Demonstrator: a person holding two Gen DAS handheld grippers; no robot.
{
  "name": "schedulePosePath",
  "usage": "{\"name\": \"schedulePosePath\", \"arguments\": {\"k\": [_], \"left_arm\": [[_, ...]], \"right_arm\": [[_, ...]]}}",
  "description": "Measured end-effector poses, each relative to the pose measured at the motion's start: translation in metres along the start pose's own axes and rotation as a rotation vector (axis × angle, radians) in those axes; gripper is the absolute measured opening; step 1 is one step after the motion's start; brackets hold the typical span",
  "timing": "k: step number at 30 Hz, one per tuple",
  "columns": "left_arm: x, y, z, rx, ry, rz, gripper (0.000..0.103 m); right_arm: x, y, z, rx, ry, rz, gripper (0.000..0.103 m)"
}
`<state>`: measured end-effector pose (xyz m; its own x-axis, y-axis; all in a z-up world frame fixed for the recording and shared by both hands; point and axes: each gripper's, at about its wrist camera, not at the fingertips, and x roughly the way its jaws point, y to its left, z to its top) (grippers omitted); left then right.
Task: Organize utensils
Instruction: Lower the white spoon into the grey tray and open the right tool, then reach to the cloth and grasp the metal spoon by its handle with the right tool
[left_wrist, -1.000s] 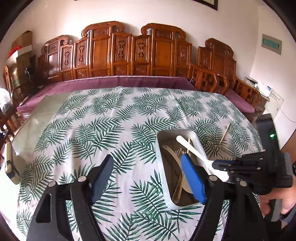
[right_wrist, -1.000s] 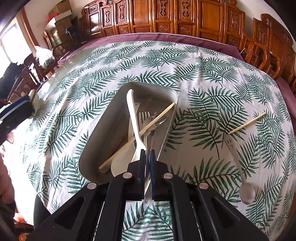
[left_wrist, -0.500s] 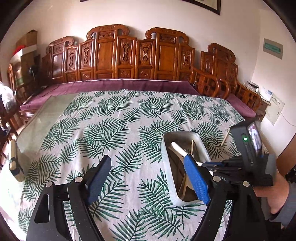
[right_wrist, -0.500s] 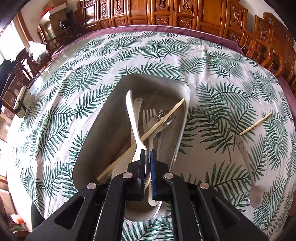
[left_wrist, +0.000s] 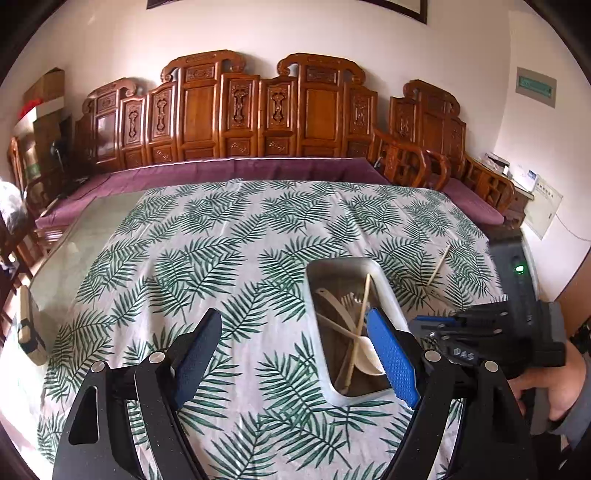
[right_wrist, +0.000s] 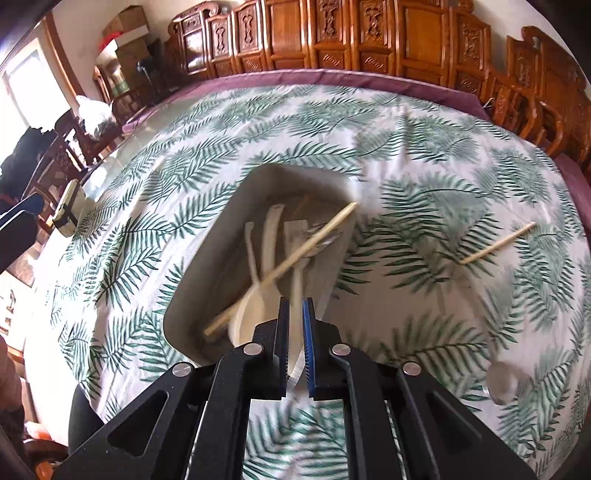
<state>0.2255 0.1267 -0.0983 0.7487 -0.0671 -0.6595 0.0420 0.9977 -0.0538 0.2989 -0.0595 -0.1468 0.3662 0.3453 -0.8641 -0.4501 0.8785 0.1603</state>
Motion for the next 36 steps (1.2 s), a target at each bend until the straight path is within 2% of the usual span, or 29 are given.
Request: {"name": "schedulePosePath", "arguments": {"k": [7, 16, 17, 18, 19, 26, 36], "left_arm": [[0.009, -0.025, 0.003, 0.037, 0.018, -0.029, 0.078], [0.026, -0.063, 0.007, 0.086, 0.036, -0.079, 0.078], [0.029, -0.067, 0.007, 0.092, 0.039, -0.083, 0.078], [0.03, -0.071, 0.006, 0.096, 0.04, -0.087, 0.078], [0.033, -0.075, 0.006, 0.102, 0.043, -0.094, 0.078], [0.051, -0.095, 0.003, 0.122, 0.076, -0.128, 0.078], [0.072, -0.122, -0.003, 0.146, 0.12, -0.17, 0.078]], "right_arm": [[-0.032, -0.048, -0.023, 0.012, -0.022, -0.066, 0.01], [-0.043, -0.118, -0.061, 0.054, 0.019, -0.156, 0.01], [-0.043, -0.124, -0.065, 0.052, 0.02, -0.159, 0.016], [-0.041, -0.131, -0.068, 0.052, 0.025, -0.16, 0.025], [-0.038, -0.134, -0.069, 0.053, 0.031, -0.162, 0.027], [-0.015, -0.152, -0.061, 0.014, 0.072, -0.163, 0.027], [0.039, -0.169, -0.043, -0.058, 0.179, -0.15, 0.027]]}}
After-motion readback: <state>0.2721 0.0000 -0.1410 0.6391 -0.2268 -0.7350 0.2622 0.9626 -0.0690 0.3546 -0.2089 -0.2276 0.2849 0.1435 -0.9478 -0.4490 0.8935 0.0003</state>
